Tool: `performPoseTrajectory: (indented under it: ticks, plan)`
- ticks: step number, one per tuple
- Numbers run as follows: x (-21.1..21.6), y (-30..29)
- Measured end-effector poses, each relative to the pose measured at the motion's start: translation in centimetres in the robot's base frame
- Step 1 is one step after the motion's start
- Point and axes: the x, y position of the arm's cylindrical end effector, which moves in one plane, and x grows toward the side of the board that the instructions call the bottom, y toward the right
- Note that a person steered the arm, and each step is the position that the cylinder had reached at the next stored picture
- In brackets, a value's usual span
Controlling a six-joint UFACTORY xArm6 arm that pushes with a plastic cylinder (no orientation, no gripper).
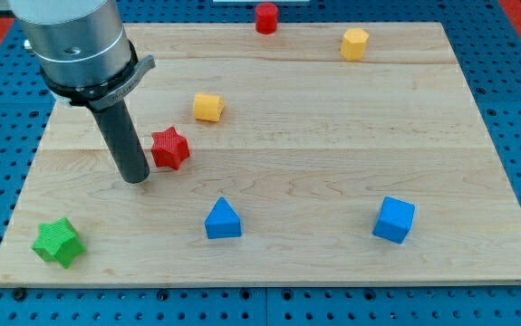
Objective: Push the red star closer to the yellow heart
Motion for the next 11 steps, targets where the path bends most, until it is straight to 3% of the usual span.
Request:
performPoseTrajectory:
  ticks: [8,11]
  plan:
    - [-1.4,0.5]
    - [-3.1,13.0]
